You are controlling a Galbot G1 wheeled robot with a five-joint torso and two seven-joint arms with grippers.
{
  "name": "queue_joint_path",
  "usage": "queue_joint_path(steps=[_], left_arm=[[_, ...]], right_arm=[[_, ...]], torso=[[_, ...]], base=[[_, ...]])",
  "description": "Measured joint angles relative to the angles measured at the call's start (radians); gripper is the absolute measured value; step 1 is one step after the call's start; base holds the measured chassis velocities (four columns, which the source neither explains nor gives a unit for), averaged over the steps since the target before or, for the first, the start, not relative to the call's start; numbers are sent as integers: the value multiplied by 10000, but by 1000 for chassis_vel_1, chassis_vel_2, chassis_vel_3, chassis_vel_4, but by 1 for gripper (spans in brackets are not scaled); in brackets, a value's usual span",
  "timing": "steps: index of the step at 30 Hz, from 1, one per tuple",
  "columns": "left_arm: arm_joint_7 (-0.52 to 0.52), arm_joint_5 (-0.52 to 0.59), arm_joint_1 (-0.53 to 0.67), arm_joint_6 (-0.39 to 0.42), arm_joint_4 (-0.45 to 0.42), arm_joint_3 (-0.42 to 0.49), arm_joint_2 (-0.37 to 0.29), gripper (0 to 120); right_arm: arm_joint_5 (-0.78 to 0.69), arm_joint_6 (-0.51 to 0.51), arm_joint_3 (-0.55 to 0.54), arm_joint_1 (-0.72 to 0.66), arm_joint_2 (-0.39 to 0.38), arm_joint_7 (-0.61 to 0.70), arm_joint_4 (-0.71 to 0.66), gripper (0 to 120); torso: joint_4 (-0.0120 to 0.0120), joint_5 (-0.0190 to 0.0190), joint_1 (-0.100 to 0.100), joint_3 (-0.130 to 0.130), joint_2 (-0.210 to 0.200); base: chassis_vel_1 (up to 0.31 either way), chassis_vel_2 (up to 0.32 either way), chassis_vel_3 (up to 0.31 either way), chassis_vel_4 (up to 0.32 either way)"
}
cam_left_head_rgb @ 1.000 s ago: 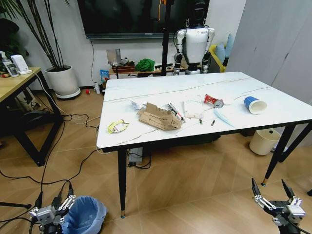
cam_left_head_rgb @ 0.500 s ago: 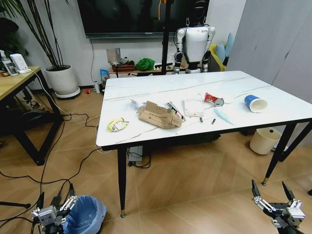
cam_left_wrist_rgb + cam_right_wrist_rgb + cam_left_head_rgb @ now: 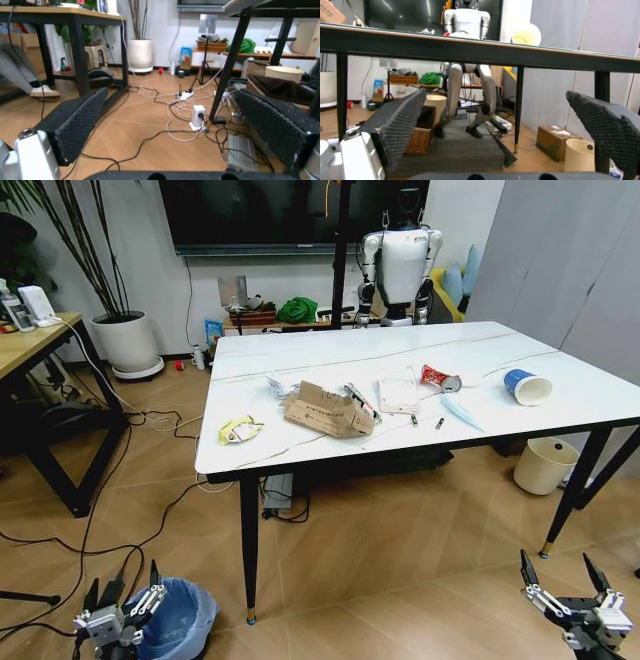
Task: Pick up the trash bin and place the trash from the table into it.
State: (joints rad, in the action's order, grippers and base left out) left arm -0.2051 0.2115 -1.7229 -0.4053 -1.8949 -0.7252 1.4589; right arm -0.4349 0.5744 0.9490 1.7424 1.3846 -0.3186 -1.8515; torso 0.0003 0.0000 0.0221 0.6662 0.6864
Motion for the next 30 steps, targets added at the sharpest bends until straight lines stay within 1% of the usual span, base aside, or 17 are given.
queue_joint_path(steps=[4,8,15,30], left_arm=[[-8,-45,-9,-27,-4,20,18,100],[-12,-47,-11,-32,-11,21,9,100],[-14,-45,-7,-34,-19,23,-1,100],[-17,-59,46,-56,27,40,-5,100]], right_arm=[[-31,3,8,6,-22,-10,-18,100],[-34,5,8,9,-23,-16,-21,100],[-34,6,5,1,-25,-20,-37,100],[-35,4,-6,-35,-27,-24,-14,100]], torso=[[-1,0,-133,-87,-221],[-1,1,-216,-163,-385],[-2,-1,-215,-241,-514],[-3,0,-218,-233,-482]], base=[[0,0,0,0],[0,0,0,0],[0,0,0,0],[0,0,0,0]])
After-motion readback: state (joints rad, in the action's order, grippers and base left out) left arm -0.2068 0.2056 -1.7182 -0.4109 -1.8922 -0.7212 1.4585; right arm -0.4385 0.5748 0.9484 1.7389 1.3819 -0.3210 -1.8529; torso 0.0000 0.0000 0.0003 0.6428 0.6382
